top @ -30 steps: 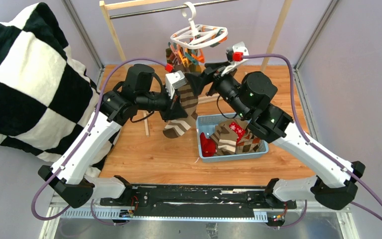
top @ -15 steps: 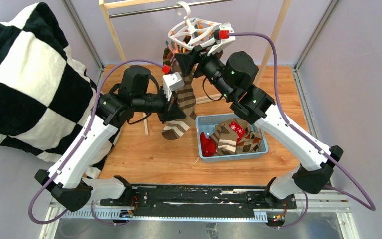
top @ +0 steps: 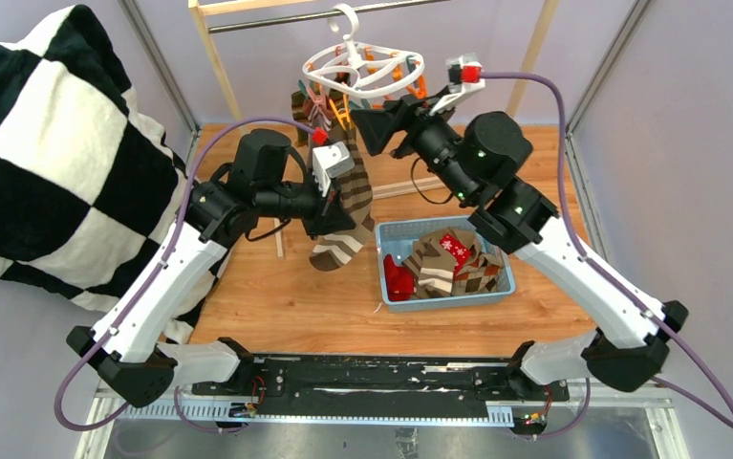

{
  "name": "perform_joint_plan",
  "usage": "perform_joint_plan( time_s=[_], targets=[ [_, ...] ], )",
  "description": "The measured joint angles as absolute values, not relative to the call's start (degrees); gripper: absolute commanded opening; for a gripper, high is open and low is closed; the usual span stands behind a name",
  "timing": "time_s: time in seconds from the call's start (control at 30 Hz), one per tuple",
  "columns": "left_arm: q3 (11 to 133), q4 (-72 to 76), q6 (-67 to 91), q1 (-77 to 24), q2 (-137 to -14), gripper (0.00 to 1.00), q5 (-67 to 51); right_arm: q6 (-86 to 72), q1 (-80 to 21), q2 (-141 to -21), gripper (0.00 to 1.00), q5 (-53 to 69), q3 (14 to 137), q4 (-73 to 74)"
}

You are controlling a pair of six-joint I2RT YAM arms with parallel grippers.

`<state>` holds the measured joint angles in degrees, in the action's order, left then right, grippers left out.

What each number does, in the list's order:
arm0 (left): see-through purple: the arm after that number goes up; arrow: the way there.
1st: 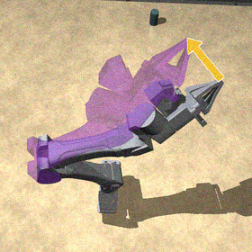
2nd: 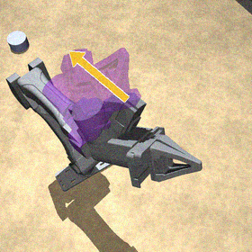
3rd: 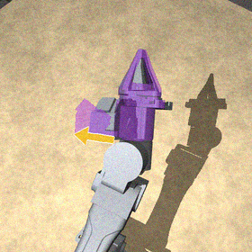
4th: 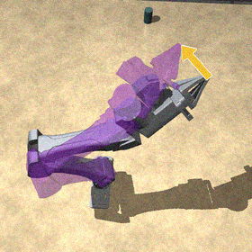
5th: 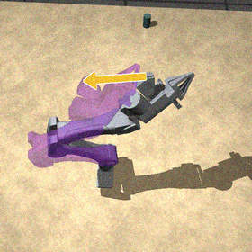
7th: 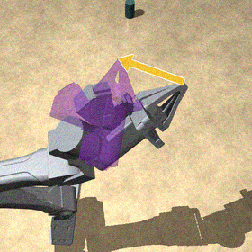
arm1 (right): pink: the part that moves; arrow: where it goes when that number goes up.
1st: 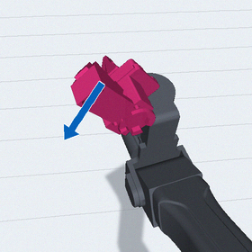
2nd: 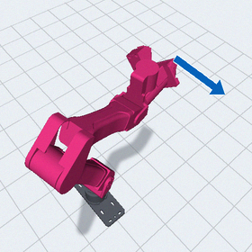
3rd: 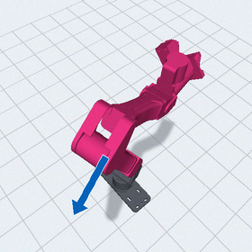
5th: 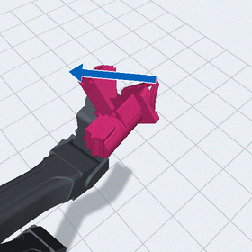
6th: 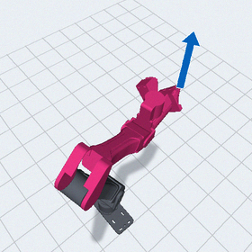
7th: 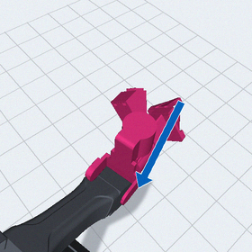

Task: Remove the socks clipped to the hanger
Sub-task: Adjust the hanger on the clothesline.

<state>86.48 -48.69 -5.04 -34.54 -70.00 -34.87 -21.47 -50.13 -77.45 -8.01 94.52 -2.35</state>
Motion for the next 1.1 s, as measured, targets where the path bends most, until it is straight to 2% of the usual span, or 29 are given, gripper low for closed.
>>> perform_joint_plan(
  time_s=[0.23, 0.4, 0.6, 0.8, 0.93, 1.1],
  targets=[
    [85.0, -48.6, -5.8, -34.5, -69.7, 0.0, -33.3, -22.2, -46.6, -68.7, 0.91, -6.8, 90.3, -2.0],
    [83.4, -48.8, -6.7, -34.5, -68.9, 0.0, -31.5, -26.2, -40.0, -62.3, 0.94, -2.8, 83.8, -1.0],
    [82.5, -49.1, -9.0, -34.5, -67.9, 0.0, -28.5, -34.7, -31.5, -58.5, 0.86, 5.5, 72.2, -2.3],
    [82.3, -49.4, -13.6, -34.6, -67.2, 0.0, -23.7, -33.8, -36.2, -61.3, 0.77, 6.0, 68.8, -3.4],
    [80.7, -49.4, -18.7, -34.6, -66.3, 0.0, -19.4, -32.6, -39.5, -63.5, 0.79, 5.5, 70.4, -5.2],
    [79.1, -49.5, -25.5, -34.6, -65.1, 0.0, -14.5, -36.3, -38.6, -67.9, 0.79, 8.3, 70.3, -12.8]
  ],
)
